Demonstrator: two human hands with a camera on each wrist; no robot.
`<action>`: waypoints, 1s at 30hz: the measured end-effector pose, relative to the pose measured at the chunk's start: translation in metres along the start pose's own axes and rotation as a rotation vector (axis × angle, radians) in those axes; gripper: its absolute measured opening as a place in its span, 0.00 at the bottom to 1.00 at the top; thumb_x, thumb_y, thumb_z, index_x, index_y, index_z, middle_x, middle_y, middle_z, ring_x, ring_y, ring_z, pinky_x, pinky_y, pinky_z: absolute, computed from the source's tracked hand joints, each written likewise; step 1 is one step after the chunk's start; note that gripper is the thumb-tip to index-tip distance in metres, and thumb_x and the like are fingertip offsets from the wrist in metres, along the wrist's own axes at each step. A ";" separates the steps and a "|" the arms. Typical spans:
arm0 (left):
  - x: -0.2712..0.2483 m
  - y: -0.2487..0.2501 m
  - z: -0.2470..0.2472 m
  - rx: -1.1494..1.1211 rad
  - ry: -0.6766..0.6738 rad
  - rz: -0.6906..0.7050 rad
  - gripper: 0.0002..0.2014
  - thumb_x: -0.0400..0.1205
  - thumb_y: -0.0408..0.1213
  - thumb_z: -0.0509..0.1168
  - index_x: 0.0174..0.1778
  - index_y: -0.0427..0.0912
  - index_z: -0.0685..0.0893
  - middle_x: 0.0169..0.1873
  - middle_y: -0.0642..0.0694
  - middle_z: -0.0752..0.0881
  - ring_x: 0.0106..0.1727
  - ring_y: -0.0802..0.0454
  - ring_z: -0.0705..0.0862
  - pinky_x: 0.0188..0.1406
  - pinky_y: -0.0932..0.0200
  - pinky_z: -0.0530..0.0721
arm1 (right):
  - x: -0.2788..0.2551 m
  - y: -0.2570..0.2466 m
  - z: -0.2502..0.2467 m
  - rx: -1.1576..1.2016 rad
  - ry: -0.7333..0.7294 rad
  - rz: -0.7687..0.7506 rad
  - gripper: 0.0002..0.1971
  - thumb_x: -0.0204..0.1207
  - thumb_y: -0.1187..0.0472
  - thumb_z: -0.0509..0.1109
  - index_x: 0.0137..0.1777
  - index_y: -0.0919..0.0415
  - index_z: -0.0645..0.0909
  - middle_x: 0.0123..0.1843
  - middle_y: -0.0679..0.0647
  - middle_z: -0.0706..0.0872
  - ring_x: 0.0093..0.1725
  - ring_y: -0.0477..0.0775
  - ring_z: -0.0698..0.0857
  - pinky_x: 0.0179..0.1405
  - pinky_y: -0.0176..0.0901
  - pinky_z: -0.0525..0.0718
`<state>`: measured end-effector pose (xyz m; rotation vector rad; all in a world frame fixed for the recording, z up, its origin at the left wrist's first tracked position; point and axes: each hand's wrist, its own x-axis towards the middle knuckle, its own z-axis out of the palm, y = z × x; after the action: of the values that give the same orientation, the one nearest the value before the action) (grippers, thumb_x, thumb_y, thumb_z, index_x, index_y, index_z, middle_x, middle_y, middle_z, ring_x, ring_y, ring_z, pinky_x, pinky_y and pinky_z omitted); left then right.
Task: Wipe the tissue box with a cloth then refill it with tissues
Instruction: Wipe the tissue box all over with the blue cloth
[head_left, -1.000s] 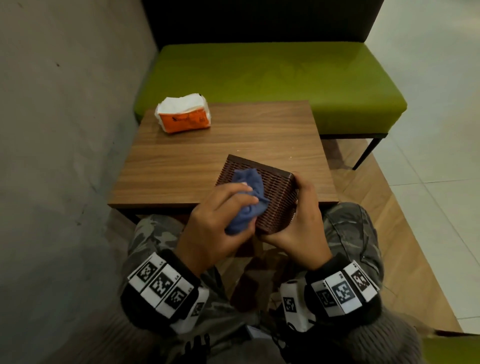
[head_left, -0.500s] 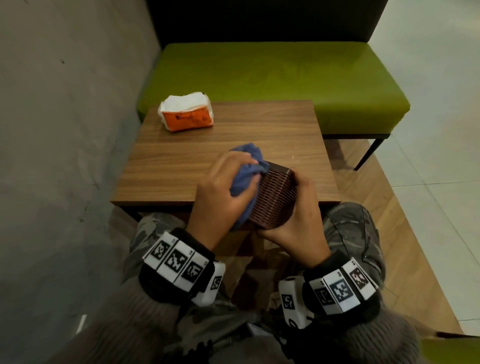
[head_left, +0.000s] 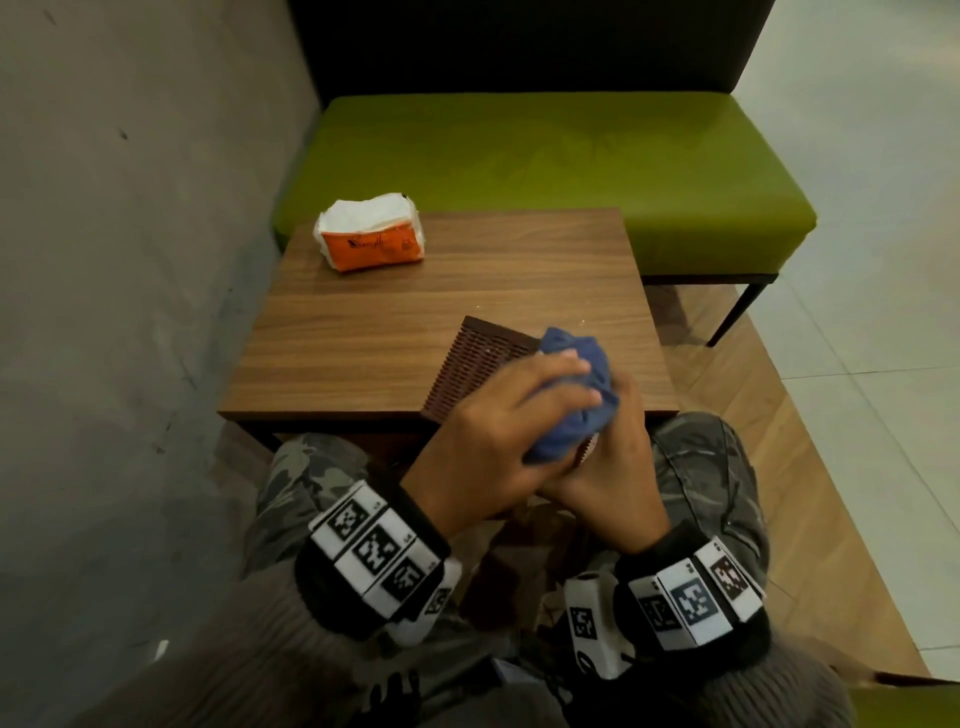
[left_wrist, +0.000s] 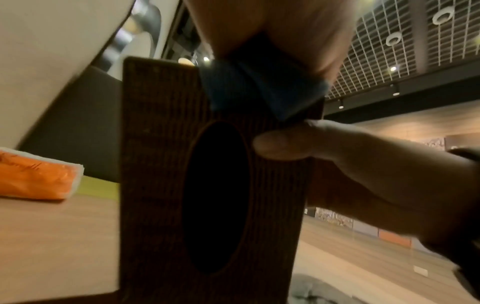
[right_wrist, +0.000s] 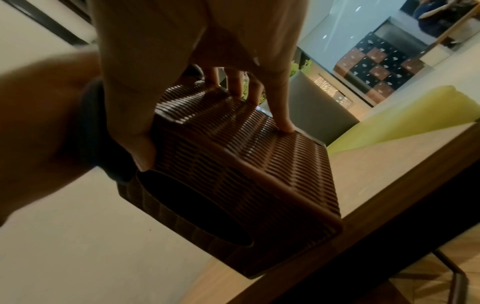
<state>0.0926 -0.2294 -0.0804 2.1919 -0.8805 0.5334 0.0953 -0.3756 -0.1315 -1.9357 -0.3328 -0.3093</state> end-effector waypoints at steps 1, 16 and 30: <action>-0.008 -0.006 -0.003 -0.018 -0.044 0.052 0.15 0.77 0.34 0.71 0.59 0.36 0.84 0.64 0.38 0.81 0.69 0.46 0.78 0.71 0.52 0.76 | 0.000 0.002 -0.002 0.003 0.001 0.001 0.45 0.55 0.44 0.82 0.72 0.42 0.61 0.67 0.52 0.75 0.66 0.54 0.79 0.64 0.57 0.82; -0.019 -0.030 -0.017 -0.091 0.422 -0.405 0.09 0.79 0.31 0.69 0.52 0.31 0.85 0.51 0.40 0.85 0.58 0.49 0.84 0.61 0.48 0.81 | 0.006 -0.002 -0.001 -0.192 -0.063 -0.114 0.48 0.57 0.42 0.79 0.73 0.65 0.66 0.66 0.55 0.74 0.66 0.56 0.75 0.67 0.49 0.74; 0.024 -0.031 -0.051 -0.098 -0.071 -0.265 0.05 0.75 0.30 0.70 0.45 0.39 0.85 0.43 0.51 0.86 0.47 0.63 0.83 0.47 0.68 0.78 | 0.007 -0.003 -0.006 -0.318 -0.124 -0.199 0.46 0.61 0.41 0.75 0.75 0.62 0.65 0.69 0.61 0.74 0.69 0.58 0.74 0.70 0.51 0.73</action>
<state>0.1255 -0.1864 -0.0464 2.2032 -0.6242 0.2801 0.0997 -0.3797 -0.1238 -2.2437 -0.5894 -0.3917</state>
